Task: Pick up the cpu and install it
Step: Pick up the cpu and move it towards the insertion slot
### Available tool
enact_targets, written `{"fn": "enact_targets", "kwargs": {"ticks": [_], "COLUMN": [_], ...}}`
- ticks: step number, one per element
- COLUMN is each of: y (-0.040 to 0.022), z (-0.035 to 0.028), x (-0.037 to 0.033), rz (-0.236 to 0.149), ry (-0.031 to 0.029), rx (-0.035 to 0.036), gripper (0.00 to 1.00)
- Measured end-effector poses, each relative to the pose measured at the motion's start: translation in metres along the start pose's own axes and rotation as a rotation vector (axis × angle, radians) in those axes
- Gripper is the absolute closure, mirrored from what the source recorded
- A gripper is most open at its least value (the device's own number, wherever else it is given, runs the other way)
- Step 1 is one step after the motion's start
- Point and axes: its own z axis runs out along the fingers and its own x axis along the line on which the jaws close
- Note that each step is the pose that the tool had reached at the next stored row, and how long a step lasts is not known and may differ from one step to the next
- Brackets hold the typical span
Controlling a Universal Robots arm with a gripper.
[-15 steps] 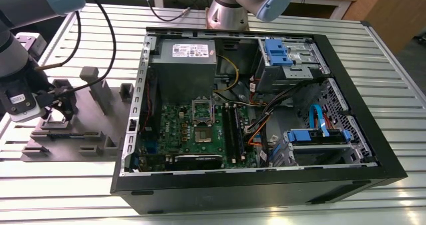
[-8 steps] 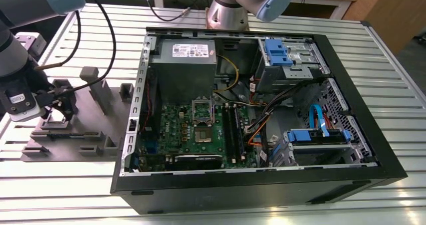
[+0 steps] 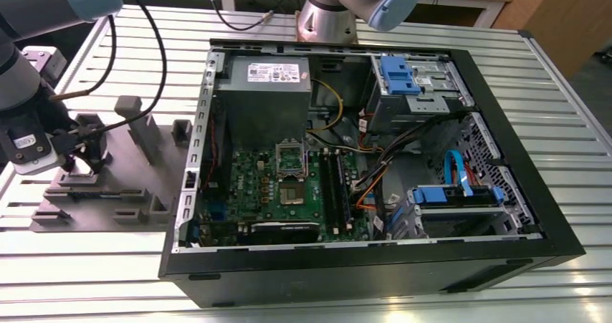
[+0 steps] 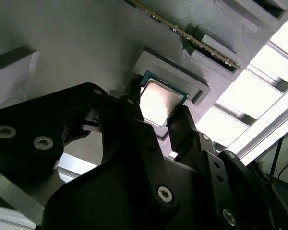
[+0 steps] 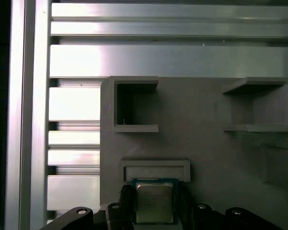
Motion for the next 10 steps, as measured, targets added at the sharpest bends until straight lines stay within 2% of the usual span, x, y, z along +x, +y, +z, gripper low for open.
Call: {"fn": "enact_targets", "kwargs": {"ticks": [8,10], "y": [0.0,0.0001], "z": [-0.0001,-0.0024], "x": [0.0,0.0], "rz": [0.0,0.0], "ry": [0.0,0.0004], "rx": [-0.0001,0.0003], "gripper": [0.53,0.53]}}
